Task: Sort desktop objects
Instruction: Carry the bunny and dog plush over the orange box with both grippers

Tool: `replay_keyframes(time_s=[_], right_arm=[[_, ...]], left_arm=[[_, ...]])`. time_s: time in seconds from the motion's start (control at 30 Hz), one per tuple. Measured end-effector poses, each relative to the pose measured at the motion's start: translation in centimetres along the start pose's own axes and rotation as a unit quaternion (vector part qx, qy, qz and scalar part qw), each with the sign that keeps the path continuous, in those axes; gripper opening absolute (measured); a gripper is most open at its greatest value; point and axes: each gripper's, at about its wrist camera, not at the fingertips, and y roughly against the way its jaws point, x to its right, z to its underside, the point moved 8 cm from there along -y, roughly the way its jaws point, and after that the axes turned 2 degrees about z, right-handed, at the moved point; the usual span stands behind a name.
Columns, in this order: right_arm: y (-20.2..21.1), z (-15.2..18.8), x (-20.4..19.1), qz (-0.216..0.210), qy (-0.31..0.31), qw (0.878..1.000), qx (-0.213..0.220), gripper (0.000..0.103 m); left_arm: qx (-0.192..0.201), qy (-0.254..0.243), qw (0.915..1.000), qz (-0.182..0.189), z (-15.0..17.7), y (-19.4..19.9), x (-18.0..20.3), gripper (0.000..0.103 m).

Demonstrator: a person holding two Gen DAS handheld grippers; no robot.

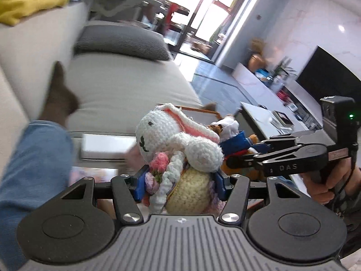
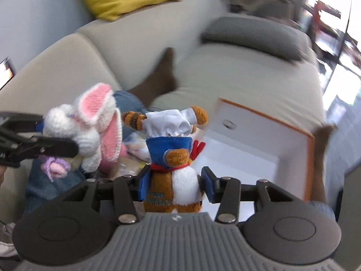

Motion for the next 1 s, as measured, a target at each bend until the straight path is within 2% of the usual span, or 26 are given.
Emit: replay_keyframes(time_s=[0.17,0.3,0.47,0.6,0.7,0.83,0.9,1.0], right_arm=[[-0.1,2.3,4.1,0.014,-0.072,0.997,-0.011,0.050],[-1.0,3.6,6.8,0.021,-0.113,0.993,-0.019,0.050],[-2.8,5.8,9.6,0.005,-0.160,0.986,-0.047,0.050],[-4.8,7.0,10.0,-0.006,-0.160,0.985,-0.070,0.050],[-6.2,7.5,9.7,-0.003,-0.115,0.989,-0.091,0.050],[-8.7,7.3,8.4,0.009,0.027,0.991,-0.130,0.050],[-9.5,7.1,7.1,0.005,0.127,0.982,-0.143,0.050],[-10.4,7.1,4.9,-0.020,0.279,0.949,-0.148,0.050]], left_arm=[[-0.030,-0.030,0.9987,0.029,0.1,-4.8,3.5,0.066],[-0.064,-0.056,0.9957,0.036,1.1,-8.6,5.4,0.066],[-0.106,-0.091,0.9901,0.013,2.8,-12.5,6.2,0.066],[-0.114,-0.092,0.9893,-0.003,3.5,-13.2,6.0,0.066],[-0.105,-0.085,0.9908,-0.006,2.9,-12.5,5.6,0.066],[-0.095,-0.086,0.9917,-0.008,1.6,-11.2,5.0,0.066],[-0.101,-0.085,0.9912,-0.005,1.3,-11.3,4.9,0.066],[-0.108,-0.093,0.9897,-0.009,1.2,-11.8,4.7,0.066]])
